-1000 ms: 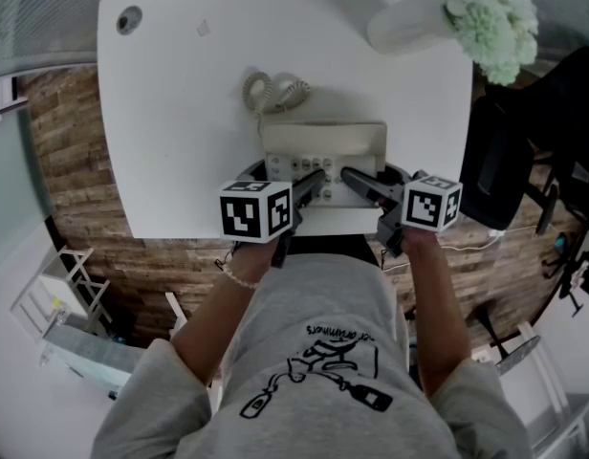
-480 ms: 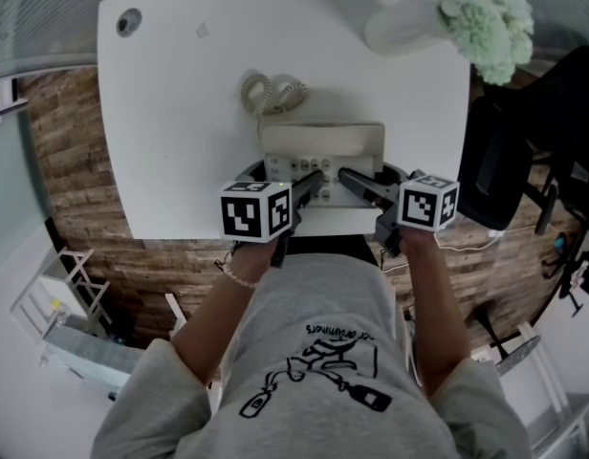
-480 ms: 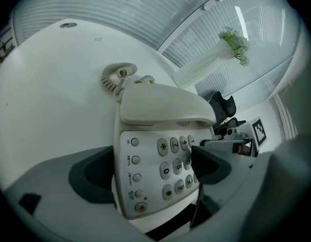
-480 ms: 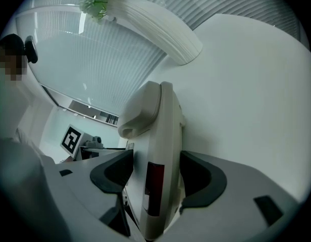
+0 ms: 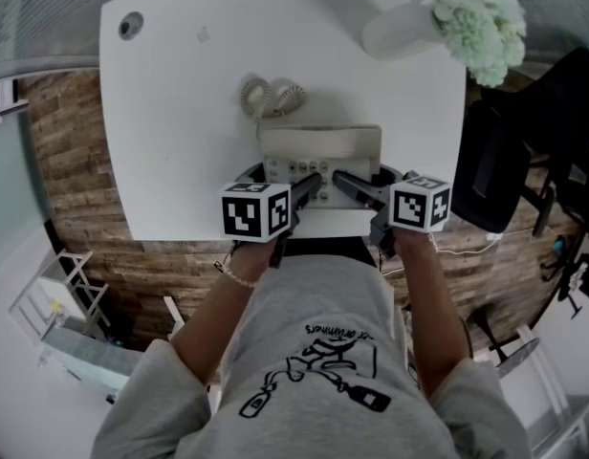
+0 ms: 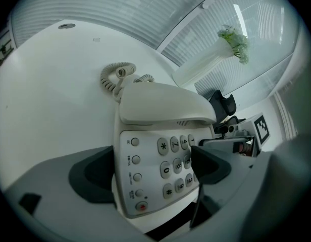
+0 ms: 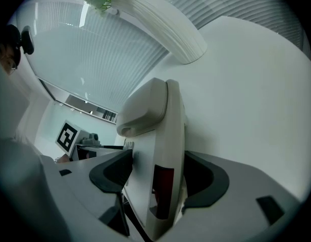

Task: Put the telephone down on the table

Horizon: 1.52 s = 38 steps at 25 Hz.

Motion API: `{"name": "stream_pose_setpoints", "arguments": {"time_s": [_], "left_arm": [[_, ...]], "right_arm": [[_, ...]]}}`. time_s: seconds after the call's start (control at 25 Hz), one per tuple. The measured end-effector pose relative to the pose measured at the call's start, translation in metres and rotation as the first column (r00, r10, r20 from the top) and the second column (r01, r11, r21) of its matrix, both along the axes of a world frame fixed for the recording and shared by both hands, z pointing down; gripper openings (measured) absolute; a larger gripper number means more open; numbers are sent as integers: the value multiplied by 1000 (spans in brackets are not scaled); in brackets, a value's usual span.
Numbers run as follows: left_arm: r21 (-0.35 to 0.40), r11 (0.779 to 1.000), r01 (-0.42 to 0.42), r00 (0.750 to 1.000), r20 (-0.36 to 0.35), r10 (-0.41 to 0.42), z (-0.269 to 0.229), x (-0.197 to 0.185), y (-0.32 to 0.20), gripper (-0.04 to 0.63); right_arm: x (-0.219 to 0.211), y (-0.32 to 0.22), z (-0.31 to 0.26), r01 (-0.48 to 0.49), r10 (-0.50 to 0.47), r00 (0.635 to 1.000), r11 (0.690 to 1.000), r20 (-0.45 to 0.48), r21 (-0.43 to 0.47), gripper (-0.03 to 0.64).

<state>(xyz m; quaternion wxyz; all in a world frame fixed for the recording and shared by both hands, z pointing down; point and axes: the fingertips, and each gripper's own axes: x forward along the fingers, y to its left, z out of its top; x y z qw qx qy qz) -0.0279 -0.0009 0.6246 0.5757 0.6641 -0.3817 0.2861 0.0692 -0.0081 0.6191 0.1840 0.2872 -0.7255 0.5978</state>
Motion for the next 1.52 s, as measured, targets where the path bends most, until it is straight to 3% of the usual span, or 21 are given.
{"name": "stream_pose_setpoints", "arguments": {"time_s": [1.24, 1.52], "left_arm": [[14, 1000, -28, 999, 30, 27, 0, -3, 3, 454], [38, 999, -23, 999, 23, 22, -16, -8, 0, 454]], "right_arm": [[1, 1, 6, 52, -54, 987, 998, -153, -17, 327], [10, 2, -2, 68, -60, 977, 997, -206, 31, 327]]}}
